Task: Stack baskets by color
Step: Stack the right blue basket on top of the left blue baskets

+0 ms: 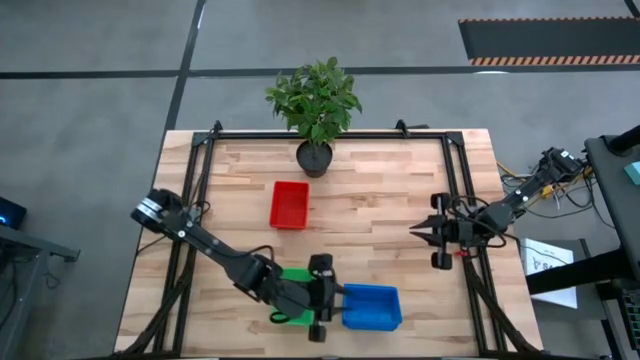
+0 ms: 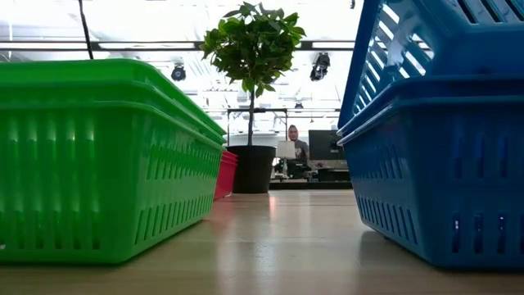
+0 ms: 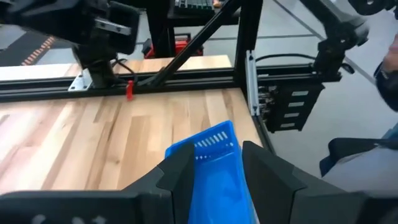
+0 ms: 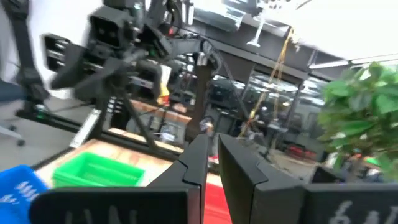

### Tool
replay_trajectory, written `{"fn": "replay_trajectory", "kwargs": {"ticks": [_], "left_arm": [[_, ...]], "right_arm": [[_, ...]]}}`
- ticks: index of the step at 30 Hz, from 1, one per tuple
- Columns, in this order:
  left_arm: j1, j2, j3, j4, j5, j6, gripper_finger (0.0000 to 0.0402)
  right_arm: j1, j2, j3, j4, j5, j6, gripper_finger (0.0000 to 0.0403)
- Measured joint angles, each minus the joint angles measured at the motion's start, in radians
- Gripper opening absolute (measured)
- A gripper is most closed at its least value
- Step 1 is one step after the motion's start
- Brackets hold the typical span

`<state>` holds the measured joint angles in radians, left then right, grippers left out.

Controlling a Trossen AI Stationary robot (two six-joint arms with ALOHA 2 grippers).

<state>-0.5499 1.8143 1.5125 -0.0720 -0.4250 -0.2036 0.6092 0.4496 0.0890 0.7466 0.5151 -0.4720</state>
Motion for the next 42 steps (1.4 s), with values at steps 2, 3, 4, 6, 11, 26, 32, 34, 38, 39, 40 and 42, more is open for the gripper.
{"fn": "replay_trajectory", "kwargs": {"ticks": [2, 3, 4, 6, 11, 26, 32, 34, 38, 39, 40, 42], "left_arm": [[0.002, 0.015, 0.021, 0.0, 0.005, 0.0, 0.0118], [0.003, 0.025, 0.03, 0.002, 0.005, 0.0, 0.0118], [0.005, 0.035, 0.038, 0.001, 0.005, 0.0, 0.0118], [0.009, 0.064, 0.055, 0.003, 0.005, -0.001, 0.0118], [0.031, 0.121, 0.083, 0.0, 0.046, -0.001, 0.0118], [0.038, 0.145, 0.108, 0.002, 0.088, 0.027, 0.0118], [0.046, 0.183, 0.129, -0.001, 0.171, 0.026, 0.0119], [0.051, 0.181, 0.126, 0.008, 0.195, 0.026, 0.0125], [0.053, 0.199, 0.127, 0.005, 0.216, 0.007, 0.0157], [0.053, 0.203, 0.128, 0.002, 0.219, 0.003, 0.0169], [0.053, 0.205, 0.128, -0.005, 0.225, 0.001, 0.0181], [0.052, 0.204, 0.122, 0.007, 0.225, 0.001, 0.0205]], "right_arm": [[-0.002, -0.003, 0.024, -0.041, 0.011, -0.024, 0.0031], [-0.002, -0.003, 0.033, -0.062, 0.012, -0.027, 0.0031], [-0.002, -0.003, 0.041, -0.077, 0.011, -0.03, 0.0031], [-0.001, -0.003, 0.055, -0.085, 0.01, -0.041, 0.0031], [-0.001, -0.007, 0.069, -0.084, 0.008, -0.045, 0.0031], [-0.001, -0.012, 0.069, -0.077, 0.005, -0.044, 0.0031], [-0.001, -0.009, 0.068, -0.093, 0.005, 0.011, 0.0031], [-0.001, -0.009, 0.068, -0.106, 0.005, 0.028, 0.0031], [-0.001, -0.009, 0.068, -0.129, 0.008, 0.044, 0.0031], [-0.001, -0.009, 0.068, -0.131, 0.008, 0.045, 0.0031], [-0.001, -0.009, 0.068, -0.132, 0.008, 0.045, 0.0031], [-0.001, -0.009, 0.068, -0.136, 0.008, 0.046, 0.0031]]}}
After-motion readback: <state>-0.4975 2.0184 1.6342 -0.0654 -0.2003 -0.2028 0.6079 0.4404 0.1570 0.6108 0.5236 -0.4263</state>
